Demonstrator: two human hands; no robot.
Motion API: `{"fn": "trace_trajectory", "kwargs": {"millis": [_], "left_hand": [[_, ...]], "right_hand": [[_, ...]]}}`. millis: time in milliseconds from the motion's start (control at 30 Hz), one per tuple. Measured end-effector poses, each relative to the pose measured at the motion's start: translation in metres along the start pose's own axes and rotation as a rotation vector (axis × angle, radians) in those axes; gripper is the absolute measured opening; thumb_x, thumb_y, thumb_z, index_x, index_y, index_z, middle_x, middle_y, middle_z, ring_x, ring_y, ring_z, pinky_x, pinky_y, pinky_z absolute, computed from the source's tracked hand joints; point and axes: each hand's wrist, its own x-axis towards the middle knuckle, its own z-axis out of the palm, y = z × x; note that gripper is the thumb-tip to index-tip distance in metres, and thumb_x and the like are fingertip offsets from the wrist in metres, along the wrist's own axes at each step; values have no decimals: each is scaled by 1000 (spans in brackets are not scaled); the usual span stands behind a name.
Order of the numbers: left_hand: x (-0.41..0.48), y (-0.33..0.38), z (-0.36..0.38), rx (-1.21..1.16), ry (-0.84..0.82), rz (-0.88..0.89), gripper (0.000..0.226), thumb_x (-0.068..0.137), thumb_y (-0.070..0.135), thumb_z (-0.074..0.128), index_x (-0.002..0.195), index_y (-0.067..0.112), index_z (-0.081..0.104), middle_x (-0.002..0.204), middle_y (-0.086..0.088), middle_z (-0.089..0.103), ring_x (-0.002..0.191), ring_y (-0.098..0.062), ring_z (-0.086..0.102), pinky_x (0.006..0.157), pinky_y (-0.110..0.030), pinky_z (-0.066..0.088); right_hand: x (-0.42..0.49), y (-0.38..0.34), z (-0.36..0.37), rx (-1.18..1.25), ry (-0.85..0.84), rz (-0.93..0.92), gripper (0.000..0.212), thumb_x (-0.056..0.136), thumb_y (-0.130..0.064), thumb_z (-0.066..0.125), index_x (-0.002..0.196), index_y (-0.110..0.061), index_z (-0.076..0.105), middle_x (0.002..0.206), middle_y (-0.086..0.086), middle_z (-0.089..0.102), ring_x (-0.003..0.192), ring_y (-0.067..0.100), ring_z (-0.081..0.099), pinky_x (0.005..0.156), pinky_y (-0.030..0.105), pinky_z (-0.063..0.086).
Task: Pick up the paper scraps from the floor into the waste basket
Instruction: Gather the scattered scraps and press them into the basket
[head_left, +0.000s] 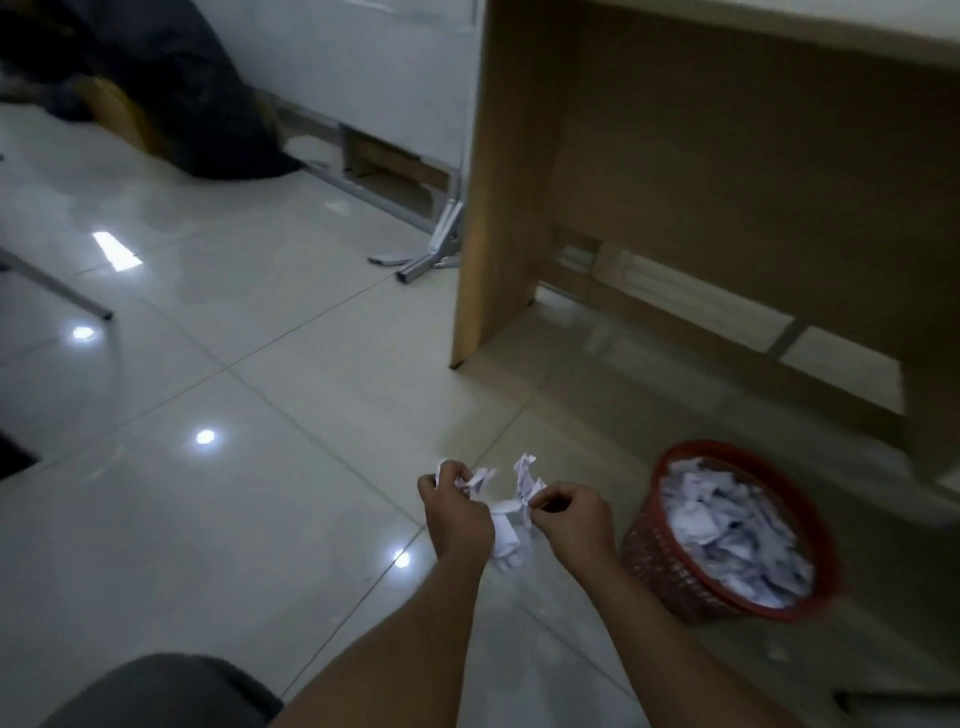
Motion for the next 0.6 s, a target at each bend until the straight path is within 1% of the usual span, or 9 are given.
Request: {"fn": "trace_trajectory", "kwargs": {"millis": [67, 167, 233, 300, 367, 433, 500, 533, 600], "left_hand": [[-2, 37, 40, -69, 9, 69, 47, 70, -24, 40, 86, 18, 52, 99, -4, 40, 78, -20, 51, 75, -17, 37], [-15, 95, 104, -200, 6, 181, 46, 72, -24, 46, 98, 11, 61, 102, -5, 42, 82, -22, 54, 78, -15, 37], [-32, 128, 138, -241, -26, 248, 46, 76, -21, 48, 110, 7, 62, 105, -2, 41, 84, -18, 51, 80, -17, 38], [-57, 154, 171, -226, -111, 331, 48, 78, -18, 46, 115, 10, 61, 108, -1, 41, 85, -16, 49, 78, -21, 41], [-77, 166, 199, -198, -221, 441, 46, 84, -12, 44, 119, 14, 58, 114, 0, 42, 88, -14, 51, 78, -19, 42], [-90, 166, 218, -125, -351, 542, 43, 89, -4, 44, 124, 18, 55, 116, 3, 43, 88, -12, 53, 76, -18, 43], [-99, 150, 237, 29, -503, 626, 31, 93, 6, 47, 120, 17, 57, 113, 3, 51, 91, -12, 54, 79, -25, 45], [-102, 136, 247, 120, -572, 675, 31, 94, 9, 48, 122, 17, 58, 116, 1, 55, 100, -14, 55, 83, -31, 45], [-106, 109, 261, 405, -671, 870, 41, 86, 15, 52, 127, 20, 58, 125, -7, 58, 115, -29, 52, 89, -43, 46]], "right_hand": [[8, 6, -42, 75, 141, 18, 24, 66, 5, 72, 65, -19, 72, 65, -7, 70, 61, -3, 63, 58, 13, 44], [11, 17, -106, 180, 380, -3, 25, 69, 6, 69, 78, -16, 66, 74, -5, 69, 68, 1, 62, 59, 6, 42], [13, 34, -144, 179, 501, -27, 28, 72, 2, 70, 92, -16, 63, 84, -8, 69, 79, 5, 63, 67, 7, 42], [16, 63, -182, 125, 558, 50, 37, 74, -6, 70, 108, -20, 63, 99, -9, 68, 92, 9, 62, 78, 17, 45], [21, 91, -209, 71, 542, 105, 43, 75, -13, 68, 115, -27, 63, 109, -7, 69, 100, 14, 64, 83, 26, 49], [27, 111, -224, -33, 469, 157, 36, 80, -10, 65, 114, -22, 65, 111, 2, 70, 102, 24, 64, 79, 23, 42], [32, 127, -233, -167, 321, 217, 33, 85, -9, 59, 117, -13, 65, 120, 11, 66, 109, 30, 60, 80, 19, 35], [33, 134, -235, -186, 234, 250, 33, 87, -8, 58, 120, -10, 64, 125, 13, 64, 113, 30, 58, 81, 18, 33], [32, 145, -238, -170, 139, 271, 32, 89, -9, 57, 120, -5, 61, 125, 15, 62, 114, 30, 58, 79, 16, 33]]}}
